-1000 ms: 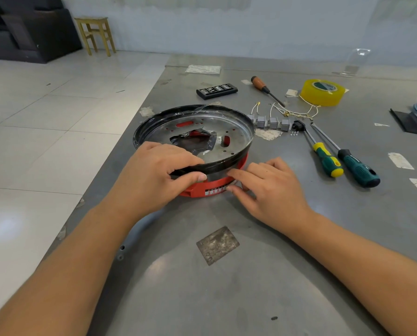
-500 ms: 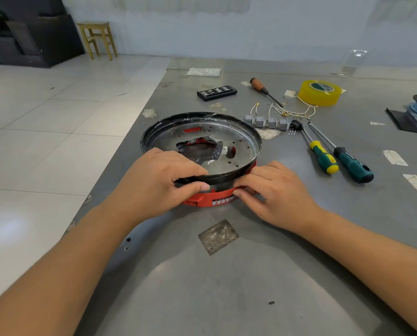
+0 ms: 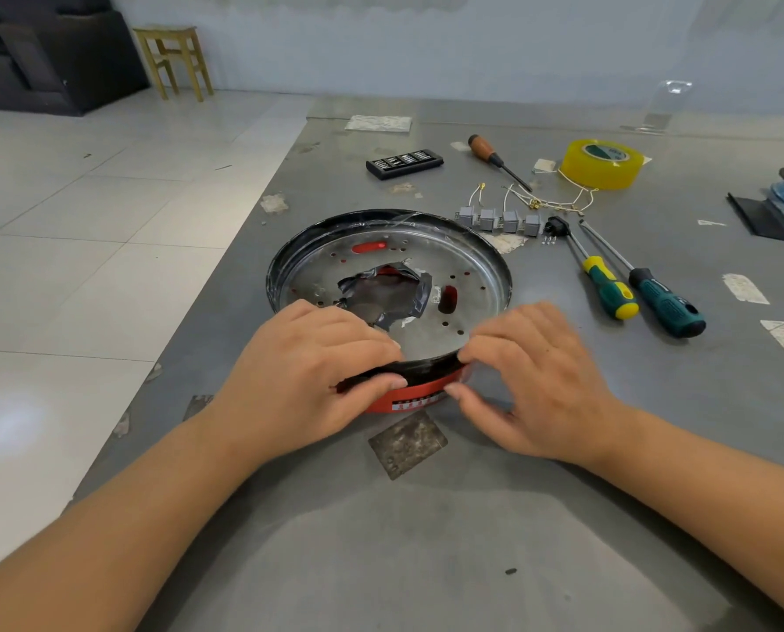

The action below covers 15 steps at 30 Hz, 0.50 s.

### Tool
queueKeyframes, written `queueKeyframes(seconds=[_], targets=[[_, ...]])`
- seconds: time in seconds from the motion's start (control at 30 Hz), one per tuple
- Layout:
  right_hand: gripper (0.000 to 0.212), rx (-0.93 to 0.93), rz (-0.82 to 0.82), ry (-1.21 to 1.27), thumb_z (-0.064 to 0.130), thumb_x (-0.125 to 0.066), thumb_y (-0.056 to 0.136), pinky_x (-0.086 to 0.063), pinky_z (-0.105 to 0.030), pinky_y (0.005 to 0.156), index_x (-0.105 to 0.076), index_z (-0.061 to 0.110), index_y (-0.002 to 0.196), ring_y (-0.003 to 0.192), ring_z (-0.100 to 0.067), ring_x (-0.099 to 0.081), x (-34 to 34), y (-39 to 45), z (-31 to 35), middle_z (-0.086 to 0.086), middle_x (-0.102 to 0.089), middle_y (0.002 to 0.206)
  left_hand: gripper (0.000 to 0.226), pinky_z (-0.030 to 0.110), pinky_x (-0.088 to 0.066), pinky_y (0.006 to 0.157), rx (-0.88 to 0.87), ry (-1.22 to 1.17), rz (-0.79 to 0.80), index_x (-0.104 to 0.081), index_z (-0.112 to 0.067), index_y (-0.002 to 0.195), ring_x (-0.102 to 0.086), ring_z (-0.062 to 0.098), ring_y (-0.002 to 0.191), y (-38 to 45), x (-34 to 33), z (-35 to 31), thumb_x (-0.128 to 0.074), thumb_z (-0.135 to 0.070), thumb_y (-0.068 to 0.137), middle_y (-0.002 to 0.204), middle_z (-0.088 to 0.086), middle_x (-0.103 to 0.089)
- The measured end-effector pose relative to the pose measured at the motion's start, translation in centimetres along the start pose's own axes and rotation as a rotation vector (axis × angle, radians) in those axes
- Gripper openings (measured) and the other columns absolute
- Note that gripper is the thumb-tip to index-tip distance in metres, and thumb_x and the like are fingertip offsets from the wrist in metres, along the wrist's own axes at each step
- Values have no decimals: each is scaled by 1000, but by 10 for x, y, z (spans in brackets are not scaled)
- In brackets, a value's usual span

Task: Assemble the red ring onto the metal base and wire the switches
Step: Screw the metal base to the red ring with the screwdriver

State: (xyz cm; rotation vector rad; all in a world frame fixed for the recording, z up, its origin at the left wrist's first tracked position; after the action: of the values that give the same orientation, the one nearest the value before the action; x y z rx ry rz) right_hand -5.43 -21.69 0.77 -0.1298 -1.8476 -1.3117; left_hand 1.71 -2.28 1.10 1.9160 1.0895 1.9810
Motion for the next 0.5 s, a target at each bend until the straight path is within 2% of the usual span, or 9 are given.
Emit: queueKeyframes(seconds=[0.07,0.13,0.27,0.5], targets=[[34,-33,-12,-30,34,-71,90,-39,-37,89,-59,14,114,102,-27,-60,-3,3,-5,-6,-65,117,22,42,-50,75,-9,-2,-12,-81,-25,108,-70,14,102,-2,1,1,-67,-41,100,110,-13,-78],[30,-64,6,-44,36,-70,89,-37,-41,97,-68,13,109,112,-29,-61,-8,4,-8,-5,-67,124,23,42,-50,80,-6,-18,-14,-81,-25,108,-70,16,105,-4,2,4,-66,-41,101,112,-13,-77],[16,-65,25,9,30,-69,93,-39,-46,94,-74,15,93,107,-24,-65,-11,5,-6,-1,-70,113,25,41,-47,90,3,-57,14,-83,-26,106,-69,19,108,-8,6,10,-66,-44,101,112,-15,-76],[13,-36,57,40,27,-70,94,-40,-48,91,-77,17,94,96,-20,-65,-17,7,0,1,-70,108,20,41,-46,92,3,-99,67,-83,-29,101,-66,16,109,-13,9,18,-70,-44,98,112,-21,-75]])
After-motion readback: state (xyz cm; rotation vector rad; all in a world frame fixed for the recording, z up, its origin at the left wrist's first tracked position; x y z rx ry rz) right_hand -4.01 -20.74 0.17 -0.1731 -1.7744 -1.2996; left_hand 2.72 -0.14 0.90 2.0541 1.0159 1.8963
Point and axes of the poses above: each hand's wrist, its own y-axis towards the middle knuckle, its own x-axis out of the back of the hand, z = x × y, the point moved 6 cm from there along y, towards the middle knuckle
